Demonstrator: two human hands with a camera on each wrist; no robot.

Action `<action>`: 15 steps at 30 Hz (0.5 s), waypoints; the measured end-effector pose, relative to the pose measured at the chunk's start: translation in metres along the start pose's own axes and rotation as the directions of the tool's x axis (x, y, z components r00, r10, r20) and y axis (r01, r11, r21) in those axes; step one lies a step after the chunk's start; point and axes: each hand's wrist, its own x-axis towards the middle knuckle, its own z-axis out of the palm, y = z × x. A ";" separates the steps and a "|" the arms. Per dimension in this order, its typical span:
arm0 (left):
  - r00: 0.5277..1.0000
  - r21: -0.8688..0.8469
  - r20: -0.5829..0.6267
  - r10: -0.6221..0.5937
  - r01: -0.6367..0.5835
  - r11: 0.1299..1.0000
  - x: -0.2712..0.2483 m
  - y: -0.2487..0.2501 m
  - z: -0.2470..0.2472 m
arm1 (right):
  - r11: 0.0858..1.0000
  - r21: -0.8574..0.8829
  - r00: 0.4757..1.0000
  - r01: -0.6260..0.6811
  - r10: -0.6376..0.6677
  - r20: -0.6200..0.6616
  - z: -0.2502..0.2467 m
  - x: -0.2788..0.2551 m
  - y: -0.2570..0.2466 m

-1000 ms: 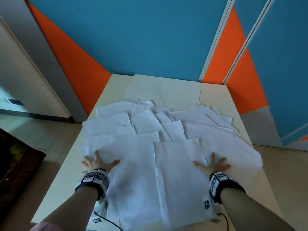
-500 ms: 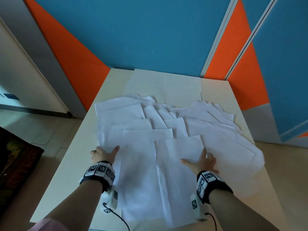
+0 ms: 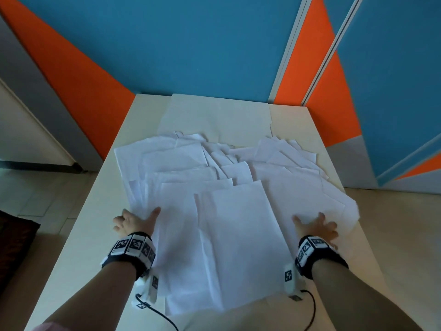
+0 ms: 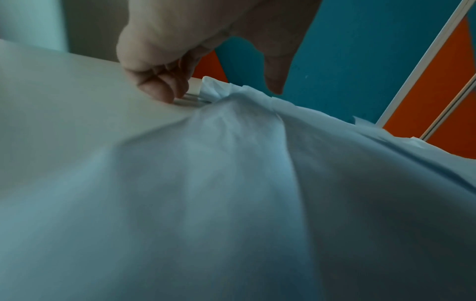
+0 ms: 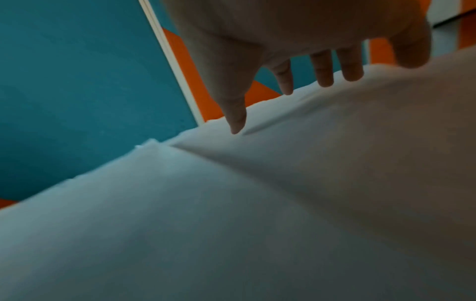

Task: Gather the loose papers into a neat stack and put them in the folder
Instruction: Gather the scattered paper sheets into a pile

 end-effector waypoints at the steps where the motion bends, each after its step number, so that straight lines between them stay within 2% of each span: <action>1: 1.000 -0.006 0.018 0.005 -0.005 1.000 -0.001 0.002 0.003 | 0.999 -0.010 0.999 -0.035 0.035 0.004 -0.002 0.004 0.008; 4: 0.996 -0.038 0.082 0.043 -0.040 0.998 -0.009 0.011 0.015 | 0.997 -0.070 0.997 -0.010 0.015 0.071 0.000 0.008 0.013; 8: 0.986 -0.070 0.122 0.116 -0.109 0.992 -0.017 0.018 0.029 | 0.971 -0.113 0.966 0.212 -0.190 0.173 0.009 0.004 -0.007; 10: 0.988 -0.094 0.098 0.121 -0.112 0.989 -0.018 0.020 0.033 | 0.961 -0.069 0.953 0.269 -0.255 0.161 0.009 0.006 -0.012; 13: 0.994 -0.144 0.029 0.103 -0.098 0.985 -0.019 0.021 0.037 | 0.989 0.003 0.989 0.145 -0.145 -0.001 -0.002 0.017 -0.002; 15: 0.995 -0.152 0.021 0.096 -0.091 0.984 -0.021 0.023 0.041 | 0.999 0.029 1.000 0.025 -0.024 -0.015 -0.006 0.024 0.008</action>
